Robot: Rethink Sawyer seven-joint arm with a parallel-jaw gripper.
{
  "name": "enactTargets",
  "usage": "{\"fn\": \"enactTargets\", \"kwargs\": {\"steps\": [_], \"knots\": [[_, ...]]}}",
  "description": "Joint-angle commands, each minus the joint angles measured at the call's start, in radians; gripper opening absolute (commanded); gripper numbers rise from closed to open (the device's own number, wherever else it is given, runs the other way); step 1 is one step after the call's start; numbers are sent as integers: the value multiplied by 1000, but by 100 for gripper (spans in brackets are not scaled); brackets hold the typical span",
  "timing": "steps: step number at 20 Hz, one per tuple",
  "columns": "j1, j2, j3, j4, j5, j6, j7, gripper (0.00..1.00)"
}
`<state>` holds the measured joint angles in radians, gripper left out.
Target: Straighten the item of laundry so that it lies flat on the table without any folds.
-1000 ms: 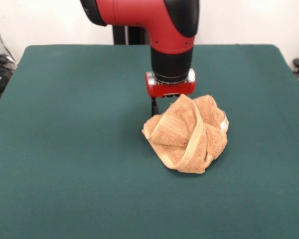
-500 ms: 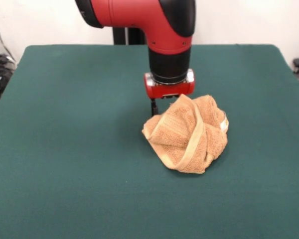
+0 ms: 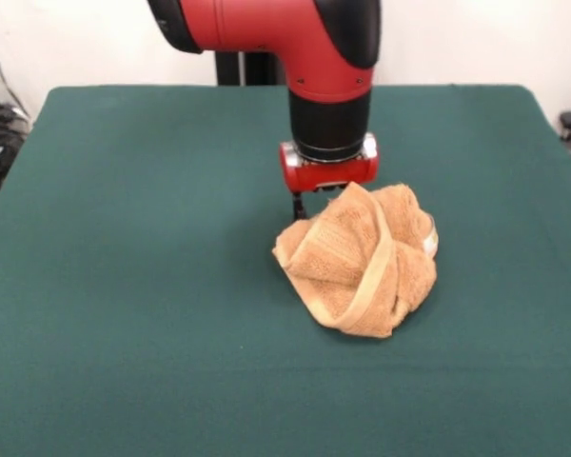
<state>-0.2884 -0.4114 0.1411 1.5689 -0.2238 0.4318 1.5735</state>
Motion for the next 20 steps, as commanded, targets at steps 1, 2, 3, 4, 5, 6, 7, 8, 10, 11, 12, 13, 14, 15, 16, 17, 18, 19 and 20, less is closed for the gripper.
{"fn": "enactTargets", "kwargs": {"steps": [1, 2, 3, 4, 5, 6, 7, 8, 10, 11, 12, 13, 14, 15, 16, 17, 18, 19, 20], "knots": [[58, -32, 159, -134, -5, -111, 51, 100], [62, -35, 157, -136, -14, -132, 53, 100], [65, -35, 157, -135, -25, -171, 59, 100], [67, -36, 159, -133, -33, -213, 69, 100], [67, -36, 163, -130, -36, -242, 77, 100], [71, -36, 163, -132, -37, -263, 84, 100], [77, -38, 160, -133, -41, -293, 92, 100], [82, -39, 158, -136, -43, -315, 97, 100], [93, -43, 152, -143, -51, -349, 95, 100], [97, -45, 150, -146, -55, -361, 92, 100], [98, -49, 152, -145, -56, -365, 87, 100], [91, -54, 162, -137, -54, -363, 83, 100], [86, -57, 171, -133, -53, -360, 79, 100], [83, -60, 177, -131, -52, -358, 79, 100], [77, -66, 183, -120, -55, -358, 80, 100], [75, -70, 186, -119, -54, -352, 79, 100], [73, -76, 189, -117, -53, -339, 76, 100], [71, -80, 192, -117, -53, -324, 71, 100], [67, -85, 197, -108, -50, -306, 67, 100]]}}
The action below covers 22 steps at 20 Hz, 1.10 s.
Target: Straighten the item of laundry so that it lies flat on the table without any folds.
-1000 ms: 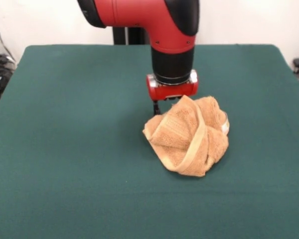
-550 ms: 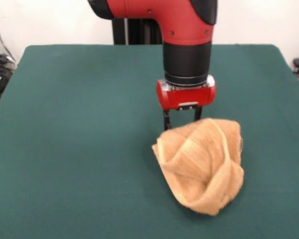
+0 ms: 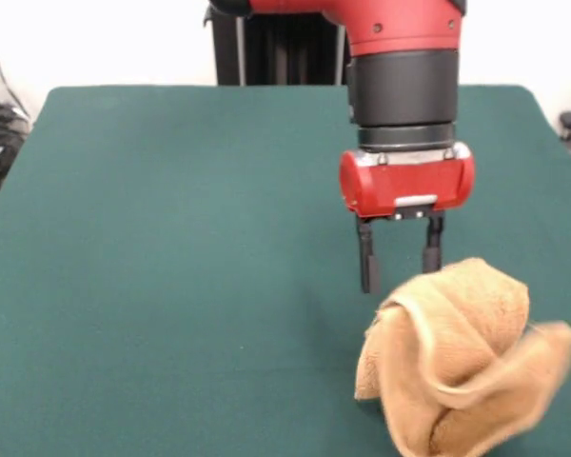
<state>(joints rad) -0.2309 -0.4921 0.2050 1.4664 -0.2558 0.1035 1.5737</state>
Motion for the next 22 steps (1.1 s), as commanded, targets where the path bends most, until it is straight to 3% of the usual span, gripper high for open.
{"fn": "enactTargets", "kwargs": {"steps": [1, 9, 22], "knots": [[5, -9, 139, -1, -16, 46, 60, 100], [-42, -48, 152, 73, -40, 214, -36, 100], [-53, -31, 173, 37, -36, 193, 5, 100]]}}
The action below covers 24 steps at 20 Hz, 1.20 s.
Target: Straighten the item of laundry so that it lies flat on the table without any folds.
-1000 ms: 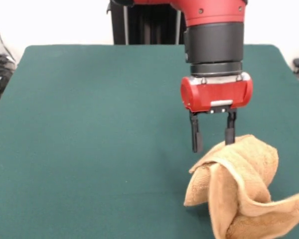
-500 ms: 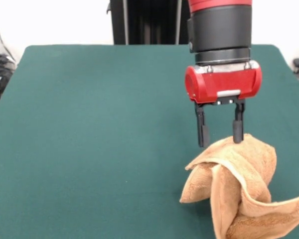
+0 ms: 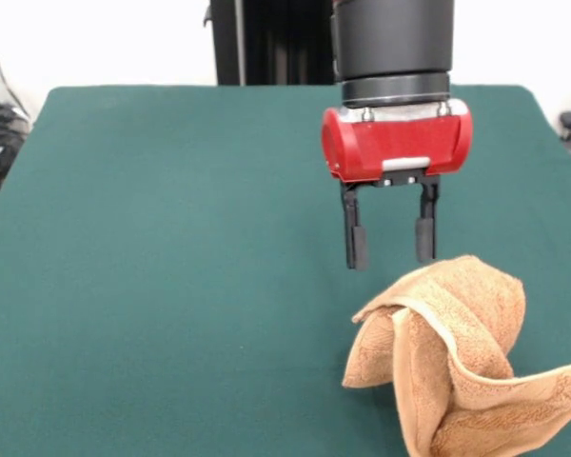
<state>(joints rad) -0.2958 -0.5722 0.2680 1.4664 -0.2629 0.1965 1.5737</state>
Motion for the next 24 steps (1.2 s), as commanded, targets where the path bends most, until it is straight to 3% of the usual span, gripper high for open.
{"fn": "enactTargets", "kwargs": {"steps": [1, 13, 24], "knots": [[9, 58, 111, 36, -30, 82, 13, 100], [-53, 130, 208, 61, -7, -63, 98, 100], [-102, 164, 288, 52, -52, -106, 79, 100]]}}
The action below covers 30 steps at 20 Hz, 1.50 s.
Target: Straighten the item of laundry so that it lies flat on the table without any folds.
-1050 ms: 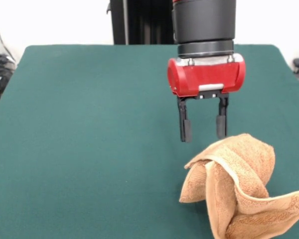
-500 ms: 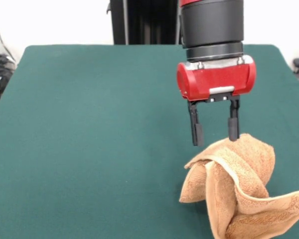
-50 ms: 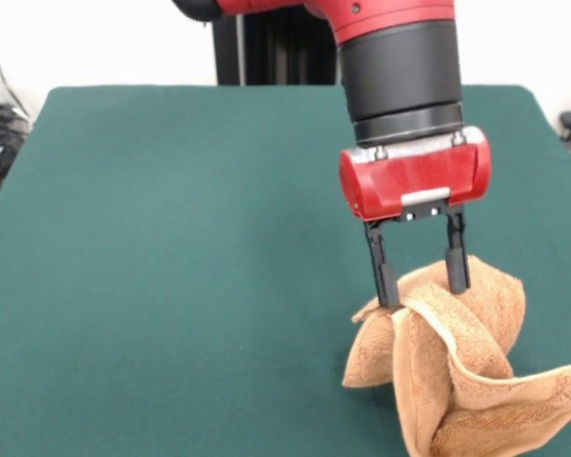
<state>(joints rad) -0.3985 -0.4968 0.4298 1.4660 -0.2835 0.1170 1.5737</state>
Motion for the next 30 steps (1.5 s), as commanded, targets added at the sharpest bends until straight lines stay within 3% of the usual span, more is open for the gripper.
{"fn": "enactTargets", "kwargs": {"steps": [1, 15, 16, 21, 30], "knots": [[6, 89, 119, 50, -29, -18, 83, 100], [53, 144, 68, 14, -4, 27, 104, 100], [48, 147, 76, 14, 5, 59, 95, 0], [47, 113, 61, 35, 37, 124, 105, 0], [26, 31, 36, 133, 13, 224, 56, 0]]}}
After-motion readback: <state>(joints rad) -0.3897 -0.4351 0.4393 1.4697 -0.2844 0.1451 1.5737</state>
